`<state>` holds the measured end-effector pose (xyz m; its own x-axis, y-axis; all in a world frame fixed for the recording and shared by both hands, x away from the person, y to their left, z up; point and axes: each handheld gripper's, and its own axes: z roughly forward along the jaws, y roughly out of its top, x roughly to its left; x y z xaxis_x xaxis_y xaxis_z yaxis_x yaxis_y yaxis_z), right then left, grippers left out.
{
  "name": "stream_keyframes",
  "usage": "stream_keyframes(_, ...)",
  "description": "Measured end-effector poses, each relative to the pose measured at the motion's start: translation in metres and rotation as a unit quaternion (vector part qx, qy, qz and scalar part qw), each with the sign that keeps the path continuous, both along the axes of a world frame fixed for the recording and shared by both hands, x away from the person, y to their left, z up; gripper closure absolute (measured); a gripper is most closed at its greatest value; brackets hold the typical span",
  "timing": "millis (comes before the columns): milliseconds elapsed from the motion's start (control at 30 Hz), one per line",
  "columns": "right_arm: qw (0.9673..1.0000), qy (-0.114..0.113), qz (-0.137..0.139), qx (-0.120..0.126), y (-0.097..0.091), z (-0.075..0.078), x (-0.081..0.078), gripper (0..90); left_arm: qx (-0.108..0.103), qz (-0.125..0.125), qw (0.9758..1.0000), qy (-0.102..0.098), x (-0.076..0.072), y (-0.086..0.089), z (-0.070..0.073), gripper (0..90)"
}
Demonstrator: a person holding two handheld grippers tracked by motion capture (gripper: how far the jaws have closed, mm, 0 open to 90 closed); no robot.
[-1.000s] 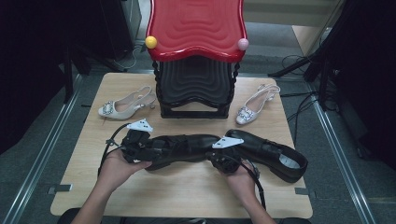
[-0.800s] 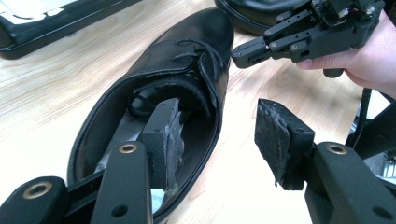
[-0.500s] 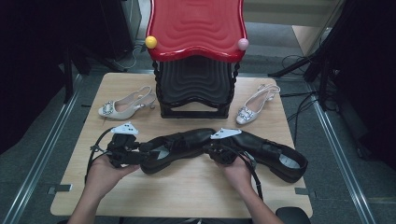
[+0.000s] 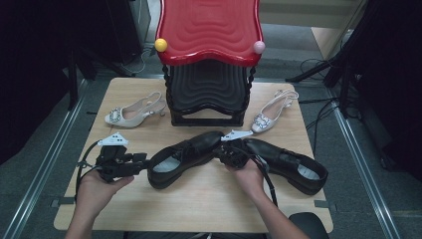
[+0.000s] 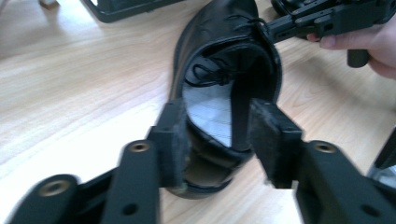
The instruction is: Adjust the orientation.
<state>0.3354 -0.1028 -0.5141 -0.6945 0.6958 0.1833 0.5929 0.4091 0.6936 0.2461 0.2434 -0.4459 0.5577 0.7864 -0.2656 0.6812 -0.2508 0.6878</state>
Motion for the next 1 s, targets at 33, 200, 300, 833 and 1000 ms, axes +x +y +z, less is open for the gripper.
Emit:
stream_keyframes(33, 1.0, 0.0, 0.0, 0.0, 0.0, 0.0, 0.001, 90.0, -0.001, 0.004, 1.0, 0.005, 0.0, 0.002, -0.001, 65.6)
stream_keyframes(200, 1.0, 0.008, -0.002, 0.003, -0.001, 0.003, 0.001, 81.9, -0.008, 0.006, 0.9999, -0.003, 0.002, 0.009, -0.005, 85.7)
stream_keyframes(300, 0.9999, 0.009, -0.002, 0.007, -0.004, 0.006, 0.0, 77.5, 0.003, 0.011, 0.9999, 0.007, 0.007, 0.014, -0.014, 90.0)
stream_keyframes(833, 0.9995, 0.003, 0.018, 0.025, -0.018, 0.01, -0.022, 68.8, 0.01, -0.011, 0.9986, 0.05, 0.041, 0.007, -0.046, 90.0)
stream_keyframes(1000, 0.9995, -0.007, 0.021, 0.023, -0.022, 0.009, -0.028, 68.7, 0.018, -0.019, 0.9981, 0.056, 0.047, 0.001, -0.049, 89.9)
